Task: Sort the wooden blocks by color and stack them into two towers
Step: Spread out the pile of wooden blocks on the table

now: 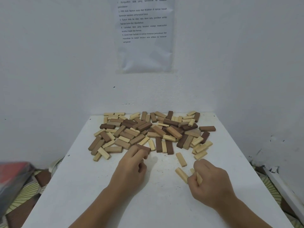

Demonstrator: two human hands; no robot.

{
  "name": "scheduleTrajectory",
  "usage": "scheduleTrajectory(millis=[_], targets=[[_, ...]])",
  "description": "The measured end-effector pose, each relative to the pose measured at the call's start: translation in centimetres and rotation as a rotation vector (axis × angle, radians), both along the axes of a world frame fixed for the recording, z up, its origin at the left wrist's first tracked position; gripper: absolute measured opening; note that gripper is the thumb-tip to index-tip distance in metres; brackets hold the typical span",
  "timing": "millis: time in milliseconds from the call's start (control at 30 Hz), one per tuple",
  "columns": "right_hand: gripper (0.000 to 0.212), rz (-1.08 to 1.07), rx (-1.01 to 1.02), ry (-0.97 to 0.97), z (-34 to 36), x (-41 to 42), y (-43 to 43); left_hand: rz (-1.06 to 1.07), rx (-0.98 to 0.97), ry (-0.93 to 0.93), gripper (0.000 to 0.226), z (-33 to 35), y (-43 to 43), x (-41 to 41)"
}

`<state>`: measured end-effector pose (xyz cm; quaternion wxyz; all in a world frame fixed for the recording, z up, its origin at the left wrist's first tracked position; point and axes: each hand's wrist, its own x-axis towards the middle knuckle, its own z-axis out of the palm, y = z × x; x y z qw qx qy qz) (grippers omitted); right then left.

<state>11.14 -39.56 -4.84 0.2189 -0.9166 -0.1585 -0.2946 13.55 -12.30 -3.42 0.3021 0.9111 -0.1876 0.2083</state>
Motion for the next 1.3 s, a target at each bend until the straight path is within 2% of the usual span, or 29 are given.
scheduleTrajectory(millis=[167,267,367,500,533,633,733,800,833,900,933,1067,1200,1300], targets=[[0.017,0.026,0.165,-0.043,3.1,4.8,2.5,0.034,-0.043,-0.014,0.033,1.8,1.7,2.9],[0.026,0.018,0.176,0.052,5.4,10.7,4.5,0.047,-0.013,-0.001,0.031,3.6,1.7,6.6],[0.024,0.004,0.057,0.194,6.1,16.8,6.5,0.048,0.075,0.047,0.030,4.8,1.5,11.5],[0.012,0.057,-0.159,0.412,4.1,21.2,8.2,-0.017,0.209,0.199,0.032,3.5,1.6,17.2],[0.018,0.066,-0.213,0.451,3.6,21.4,8.4,-0.031,0.237,0.224,0.034,2.8,1.6,18.0],[0.040,0.028,-0.256,0.489,3.1,20.9,8.1,0.014,0.307,0.214,0.046,1.3,1.8,18.7],[0.046,0.000,-0.144,0.359,4.3,18.6,6.8,0.055,0.225,0.141,0.057,1.3,2.1,16.9],[0.047,-0.059,-0.084,0.375,5.0,16.5,4.4,0.018,0.147,0.086,0.054,1.8,2.6,13.5],[0.046,-0.070,-0.068,0.434,5.3,15.3,2.8,-0.025,0.132,0.080,0.050,2.0,3.2,11.3],[0.031,-0.040,-0.037,0.601,5.1,12.4,-1.1,-0.133,0.147,0.130,0.049,2.1,4.6,6.1],[0.031,-0.021,-0.026,0.659,5.1,10.7,-2.6,-0.177,0.177,0.155,0.050,1.9,5.1,3.7],[0.059,0.092,-0.043,0.549,3.0,6.3,-5.6,-0.223,0.330,0.121,0.027,-0.6,6.0,0.2],[0.053,-0.016,-0.080,0.563,1.5,4.9,-5.6,-0.151,0.271,0.186,0.019,-1.1,4.3,0.1],[0.041,-0.042,-0.053,0.506,1.6,3.8,-5.0,-0.187,0.269,0.202,0.018,-0.4,0.3,-1.1]])
